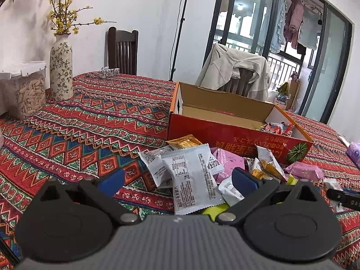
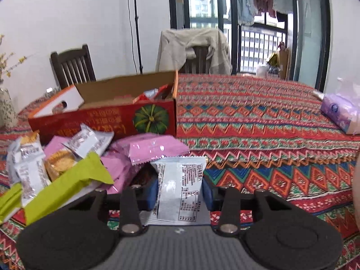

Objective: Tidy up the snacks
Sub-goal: 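Return the right gripper to the pile and grasp a white printed packet, then lift the white packet with the right gripper while the left gripper grasps another white packet, then carry both white packets over the box and open both grippers, then move both grippers back toward the snack pile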

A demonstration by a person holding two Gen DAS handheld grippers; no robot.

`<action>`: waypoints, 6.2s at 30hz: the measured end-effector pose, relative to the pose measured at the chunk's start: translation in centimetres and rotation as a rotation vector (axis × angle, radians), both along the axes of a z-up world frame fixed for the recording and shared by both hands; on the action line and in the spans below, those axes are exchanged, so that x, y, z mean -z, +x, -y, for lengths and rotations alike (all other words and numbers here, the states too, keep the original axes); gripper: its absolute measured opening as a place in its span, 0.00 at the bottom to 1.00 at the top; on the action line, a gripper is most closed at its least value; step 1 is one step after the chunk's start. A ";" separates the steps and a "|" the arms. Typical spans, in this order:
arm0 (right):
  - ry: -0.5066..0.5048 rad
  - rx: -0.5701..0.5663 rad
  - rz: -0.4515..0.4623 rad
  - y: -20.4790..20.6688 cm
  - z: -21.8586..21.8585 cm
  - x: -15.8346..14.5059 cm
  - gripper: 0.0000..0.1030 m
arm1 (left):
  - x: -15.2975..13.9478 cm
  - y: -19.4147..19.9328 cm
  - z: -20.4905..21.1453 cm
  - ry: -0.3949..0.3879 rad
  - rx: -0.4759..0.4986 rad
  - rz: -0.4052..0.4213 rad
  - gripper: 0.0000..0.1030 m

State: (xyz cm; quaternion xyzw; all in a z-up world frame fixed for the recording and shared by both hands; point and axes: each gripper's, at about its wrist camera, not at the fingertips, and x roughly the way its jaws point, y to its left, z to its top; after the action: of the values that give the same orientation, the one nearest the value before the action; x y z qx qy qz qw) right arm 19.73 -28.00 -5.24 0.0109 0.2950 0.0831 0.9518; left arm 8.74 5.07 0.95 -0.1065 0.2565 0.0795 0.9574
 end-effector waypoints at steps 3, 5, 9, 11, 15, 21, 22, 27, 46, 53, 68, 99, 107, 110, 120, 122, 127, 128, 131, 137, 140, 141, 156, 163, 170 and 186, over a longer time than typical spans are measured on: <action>0.009 0.003 0.055 -1.3 0.4 -1.2 0.38 | -0.3 -0.3 0.1 -0.001 0.000 0.005 1.00; 0.014 0.004 0.094 -2.1 0.6 -2.0 0.38 | -0.4 -0.4 0.1 0.000 0.001 0.008 1.00; 0.028 -0.008 0.142 -3.2 0.8 -3.2 0.38 | -0.4 -0.5 0.2 0.002 -0.001 0.004 1.00; 0.032 -0.016 0.152 -3.4 0.7 -3.4 0.38 | -0.3 -0.5 0.2 0.001 -0.003 -0.002 1.00; 0.046 -0.025 0.147 -3.2 0.6 -3.2 0.38 | 0.0 -0.1 -0.1 0.002 -0.009 -0.018 1.00; 0.075 -0.030 0.142 -2.7 0.7 -2.5 0.38 | 0.6 1.3 -0.5 -0.001 -0.024 -0.061 1.00; 0.079 -0.030 0.141 -2.5 0.7 -2.3 0.38 | 0.8 1.4 -0.5 -0.001 -0.021 -0.067 1.00; 0.094 -0.027 0.124 -1.7 0.7 -1.5 0.38 | 1.4 2.1 -0.4 0.004 -0.016 -0.095 1.00; 0.109 -0.028 0.088 -0.6 0.7 -0.5 0.38 | 2.6 5.8 0.7 -0.051 -0.039 -0.166 0.62; 0.114 -0.039 0.084 -0.7 0.3 -0.4 0.38 | 2.4 4.8 0.2 -0.061 -0.024 -0.139 0.44; 0.099 -0.077 0.159 -0.1 -1.0 -2.7 0.38 | -1.7 4.6 1.4 0.041 0.036 -0.005 0.43; 0.045 -0.104 0.224 16.1 -9.6 -3.9 0.38 | -2.1 20.1 2.8 0.073 0.010 0.060 0.43; 0.056 -0.133 0.162 16.7 -9.2 -2.4 0.41 | -0.5 20.7 2.9 0.082 0.041 0.025 0.45; 0.071 -0.129 0.153 16.6 -8.8 -2.3 0.46 | -0.5 20.2 2.7 0.063 0.042 0.040 0.62; 0.108 -0.112 0.179 15.7 -7.6 -3.0 1.00 | -1.6 18.2 2.6 0.033 0.034 0.165 1.00; 0.116 -0.113 0.178 15.7 -7.4 -3.1 1.00 | -1.7 18.2 2.5 0.032 0.030 0.165 1.00; 0.118 -0.107 0.170 15.9 -7.3 -3.0 1.00 | -1.7 18.4 2.4 0.022 0.021 0.153 1.00; 0.119 -0.107 0.170 15.9 -7.2 -3.1 1.00 | -1.7 18.4 2.4 0.021 0.020 0.155 1.00; 0.116 -0.108 0.172 15.8 -7.3 -3.2 1.00 | -2.1 18.3 2.4 0.011 0.020 0.154 1.00; 0.088 -0.123 0.176 15.3 -7.8 -4.4 1.00 | -3.9 17.4 2.3 -0.027 0.019 0.172 1.00; 0.090 -0.138 0.187 14.5 -7.7 -5.2 1.00 | -4.8 16.4 2.5 -0.017 0.028 0.187 1.00; 0.090 -0.139 0.191 14.2 -7.7 -5.5 1.00 | -5.0 16.1 2.6 -0.013 0.031 0.192 1.00; 0.108 -0.144 0.191 7.2 -6.8 -6.0 1.00 | -5.7 8.6 1.6 0.029 0.022 0.215 1.00; 0.128 -0.143 0.183 4.0 -5.9 -5.0 1.00 | -4.5 5.6 0.7 0.033 0.022 0.191 1.00; 0.098 -0.121 0.183 1.4 -5.3 -3.8 1.00 | -2.2 3.7 0.1 0.038 0.024 0.152 1.00; 0.102 -0.100 0.095 -1.4 -2.7 -0.6 1.00 | 2.3 2.3 -1.3 0.017 0.007 0.094 1.00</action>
State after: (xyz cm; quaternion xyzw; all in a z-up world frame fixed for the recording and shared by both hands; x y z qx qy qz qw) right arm 18.28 -25.26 -4.67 0.0405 0.2450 0.1455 0.9577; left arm 11.00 6.38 -1.37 -0.1009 0.2107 0.0732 0.9696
